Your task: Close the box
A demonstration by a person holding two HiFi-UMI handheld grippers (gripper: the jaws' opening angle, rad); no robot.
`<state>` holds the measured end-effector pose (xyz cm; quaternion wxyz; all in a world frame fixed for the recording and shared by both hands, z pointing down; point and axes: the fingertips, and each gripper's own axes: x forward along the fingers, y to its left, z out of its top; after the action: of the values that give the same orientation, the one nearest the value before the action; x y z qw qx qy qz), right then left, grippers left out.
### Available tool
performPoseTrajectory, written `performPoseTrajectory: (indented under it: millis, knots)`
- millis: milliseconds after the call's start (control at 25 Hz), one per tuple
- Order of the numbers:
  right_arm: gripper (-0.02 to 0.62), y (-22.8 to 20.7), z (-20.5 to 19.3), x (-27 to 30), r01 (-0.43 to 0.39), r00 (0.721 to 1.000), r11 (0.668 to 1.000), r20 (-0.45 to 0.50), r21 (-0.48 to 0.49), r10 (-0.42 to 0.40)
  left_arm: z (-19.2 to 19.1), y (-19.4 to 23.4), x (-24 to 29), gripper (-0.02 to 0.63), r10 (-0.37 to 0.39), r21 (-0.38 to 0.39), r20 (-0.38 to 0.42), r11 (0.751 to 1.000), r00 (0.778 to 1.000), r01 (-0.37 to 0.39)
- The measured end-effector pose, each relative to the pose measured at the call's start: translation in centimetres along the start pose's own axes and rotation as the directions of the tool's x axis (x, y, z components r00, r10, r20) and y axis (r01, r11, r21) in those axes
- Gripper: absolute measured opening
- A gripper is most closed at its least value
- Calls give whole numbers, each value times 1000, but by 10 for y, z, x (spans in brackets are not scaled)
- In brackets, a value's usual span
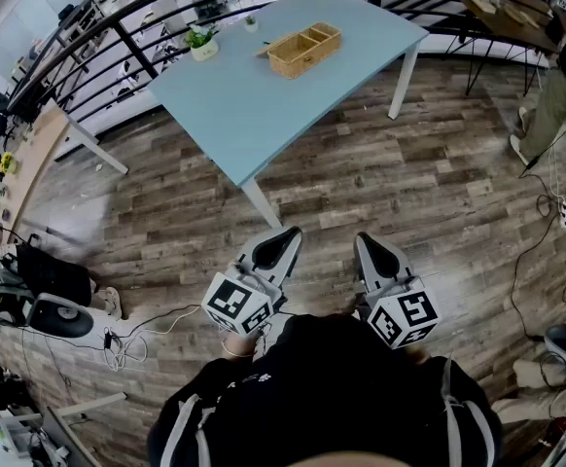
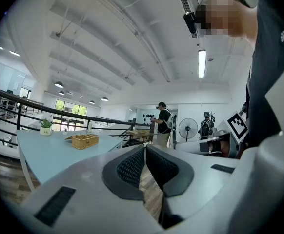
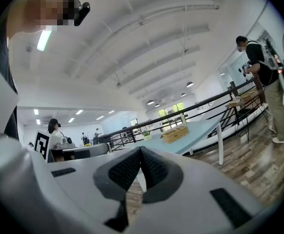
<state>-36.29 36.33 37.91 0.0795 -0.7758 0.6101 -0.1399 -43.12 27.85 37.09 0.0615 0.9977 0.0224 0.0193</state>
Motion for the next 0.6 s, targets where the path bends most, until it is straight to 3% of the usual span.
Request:
performPoseTrajectory:
  millis: [600]
  knots:
    - [0, -12, 3, -10, -49, 999, 998, 6, 32, 49, -4, -15, 5, 21, 48, -8, -14, 999, 999, -48]
